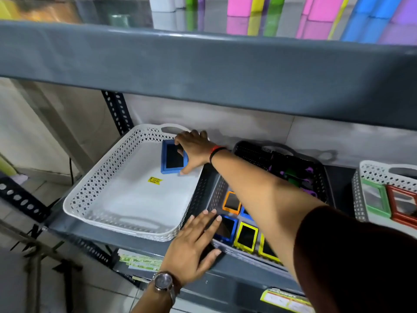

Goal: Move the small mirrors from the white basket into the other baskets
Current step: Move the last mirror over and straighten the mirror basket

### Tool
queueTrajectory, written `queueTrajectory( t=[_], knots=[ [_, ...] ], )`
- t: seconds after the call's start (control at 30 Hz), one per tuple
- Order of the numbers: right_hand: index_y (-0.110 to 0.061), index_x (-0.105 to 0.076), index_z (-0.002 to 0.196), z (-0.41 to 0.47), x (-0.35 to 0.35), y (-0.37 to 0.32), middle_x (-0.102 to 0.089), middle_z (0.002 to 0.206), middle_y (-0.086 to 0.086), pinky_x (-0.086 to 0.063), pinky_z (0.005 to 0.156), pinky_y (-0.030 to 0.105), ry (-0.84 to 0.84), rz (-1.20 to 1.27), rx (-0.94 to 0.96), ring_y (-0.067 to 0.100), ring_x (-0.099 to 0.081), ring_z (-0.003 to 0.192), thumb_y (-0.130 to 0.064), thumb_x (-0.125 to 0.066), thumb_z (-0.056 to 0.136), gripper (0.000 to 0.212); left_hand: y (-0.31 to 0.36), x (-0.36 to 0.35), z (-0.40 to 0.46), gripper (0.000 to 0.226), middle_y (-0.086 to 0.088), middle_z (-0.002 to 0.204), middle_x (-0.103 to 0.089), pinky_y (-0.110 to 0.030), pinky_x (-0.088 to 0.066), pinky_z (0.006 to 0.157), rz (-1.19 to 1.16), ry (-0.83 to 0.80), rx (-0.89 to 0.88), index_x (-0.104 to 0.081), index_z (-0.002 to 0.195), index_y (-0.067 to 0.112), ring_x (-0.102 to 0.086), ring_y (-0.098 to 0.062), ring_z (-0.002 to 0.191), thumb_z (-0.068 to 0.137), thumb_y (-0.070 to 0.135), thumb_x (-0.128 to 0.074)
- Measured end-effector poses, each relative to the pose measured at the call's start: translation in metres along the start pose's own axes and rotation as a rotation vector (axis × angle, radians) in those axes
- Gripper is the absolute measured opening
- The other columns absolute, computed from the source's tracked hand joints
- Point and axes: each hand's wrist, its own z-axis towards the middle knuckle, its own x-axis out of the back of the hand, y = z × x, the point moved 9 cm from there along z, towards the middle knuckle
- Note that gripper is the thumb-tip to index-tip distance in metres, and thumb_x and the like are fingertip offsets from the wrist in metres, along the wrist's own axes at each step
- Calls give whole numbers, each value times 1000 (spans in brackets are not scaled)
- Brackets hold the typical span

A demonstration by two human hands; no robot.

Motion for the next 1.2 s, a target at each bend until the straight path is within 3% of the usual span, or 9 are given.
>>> queueTrajectory(
  t=[0.1,0.23,0.5,0.63,0.73,0.8,0.93,1.03,1.2],
  knots=[
    [-12,-42,118,-39,50,3,-45,124,11,-32,89,40,115,-90,46,31,-44,110,-43,-80,53,81,-2,2,0,55,-4,143,-40,-29,-17,112,29,-39,0,-29,141,18,-29,-17,134,96,48,-23],
    [-7,-45,118,-126,99,37,-53,119,13,-10,65,24,262,-135,70,28,-51,105,-40,-83,53,81,2,9,7,55,-8,135,-50,-28,-16,111,93,-56,7,-37,136,14,-36,-18,127,96,48,-20],
    [-17,-42,115,-362,101,178,-50,120,6,-39,83,41,165,-159,-386,30,-51,97,-60,-64,40,89,6,8,4,59,-10,140,-45,-26,-10,112,85,-61,38,-33,140,14,-27,-14,134,97,51,-18],
    [-18,-41,122,-484,83,234,-47,126,5,-26,83,32,93,-176,-658,29,-46,112,-65,-54,37,98,6,4,8,56,13,155,-12,-22,-6,112,34,-80,17,-15,147,29,-10,-2,140,96,52,-16],
    [-18,-40,122,-541,59,268,-46,124,3,-21,80,27,1,-112,-769,27,-43,115,-68,-56,37,100,11,2,13,56,20,154,-5,-18,-4,111,-16,-104,17,-12,146,33,-7,1,139,95,54,-14],
    [-23,-36,121,-566,47,282,-44,118,0,-28,83,34,-64,-78,-849,25,-40,113,-65,-65,42,94,15,2,15,55,22,153,-5,-17,-4,111,-34,-107,24,-11,146,35,-6,2,139,94,54,-14],
    [-26,-33,121,-592,23,295,-37,106,-6,-23,79,35,-189,-70,-939,16,-30,100,-49,-78,55,83,18,1,15,54,25,152,-6,-18,-4,111,-62,-96,59,-11,145,38,-6,4,139,94,56,-14],
    [-29,-28,122,-602,7,301,-40,112,1,-26,86,39,-273,-15,-976,22,-32,111,-56,-74,47,92,19,6,15,54,28,151,-7,-20,-4,112,-55,-23,77,-11,144,41,-9,3,139,93,57,-14],
    [-33,-24,128,-594,0,297,-33,105,4,-29,90,39,-299,-14,-999,22,-26,102,-49,-79,54,94,15,7,11,54,29,150,-7,-47,-21,105,-11,58,92,-18,142,42,-23,-26,130,92,60,-14]
  ],
)
